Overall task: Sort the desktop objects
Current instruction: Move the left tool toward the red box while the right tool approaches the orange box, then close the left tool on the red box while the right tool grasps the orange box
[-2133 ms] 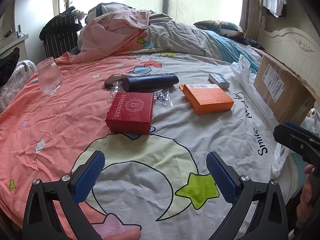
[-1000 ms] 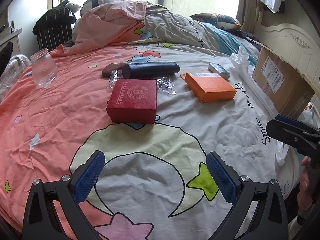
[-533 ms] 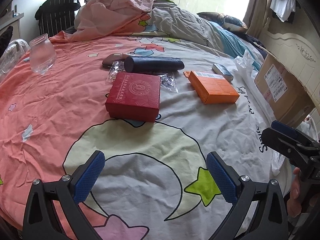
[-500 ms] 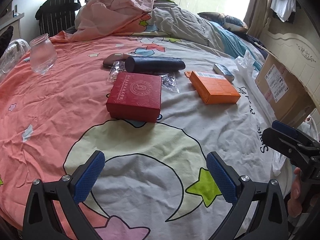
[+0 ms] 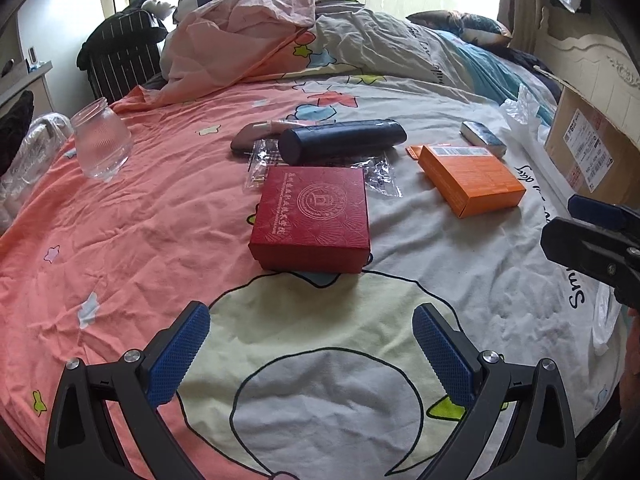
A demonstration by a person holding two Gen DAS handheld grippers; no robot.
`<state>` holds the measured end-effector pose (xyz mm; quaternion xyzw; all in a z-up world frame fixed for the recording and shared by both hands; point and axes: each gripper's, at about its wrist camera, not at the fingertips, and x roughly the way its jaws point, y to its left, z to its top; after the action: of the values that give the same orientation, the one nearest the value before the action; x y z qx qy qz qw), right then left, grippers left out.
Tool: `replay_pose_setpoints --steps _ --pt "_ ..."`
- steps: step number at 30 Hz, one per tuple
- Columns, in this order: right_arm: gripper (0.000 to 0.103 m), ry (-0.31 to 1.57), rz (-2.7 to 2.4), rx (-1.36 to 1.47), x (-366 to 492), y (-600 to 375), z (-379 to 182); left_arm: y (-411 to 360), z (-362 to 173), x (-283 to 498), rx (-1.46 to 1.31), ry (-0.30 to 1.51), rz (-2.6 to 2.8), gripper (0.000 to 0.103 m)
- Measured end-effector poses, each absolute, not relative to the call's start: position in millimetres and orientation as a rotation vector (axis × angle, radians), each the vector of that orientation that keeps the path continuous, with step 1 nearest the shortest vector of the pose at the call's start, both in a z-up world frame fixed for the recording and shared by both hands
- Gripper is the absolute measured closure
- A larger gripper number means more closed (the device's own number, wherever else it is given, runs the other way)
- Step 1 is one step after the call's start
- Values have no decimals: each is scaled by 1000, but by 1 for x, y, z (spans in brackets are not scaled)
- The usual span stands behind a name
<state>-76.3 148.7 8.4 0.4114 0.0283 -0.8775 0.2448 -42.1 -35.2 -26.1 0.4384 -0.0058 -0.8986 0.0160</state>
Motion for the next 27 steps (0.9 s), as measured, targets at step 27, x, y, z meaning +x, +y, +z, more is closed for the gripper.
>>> replay_pose_setpoints --steps 27 --pt "0 121 -2382 1248 -152 155 -17 -43 -41 -103 1420 -61 -2759 0"
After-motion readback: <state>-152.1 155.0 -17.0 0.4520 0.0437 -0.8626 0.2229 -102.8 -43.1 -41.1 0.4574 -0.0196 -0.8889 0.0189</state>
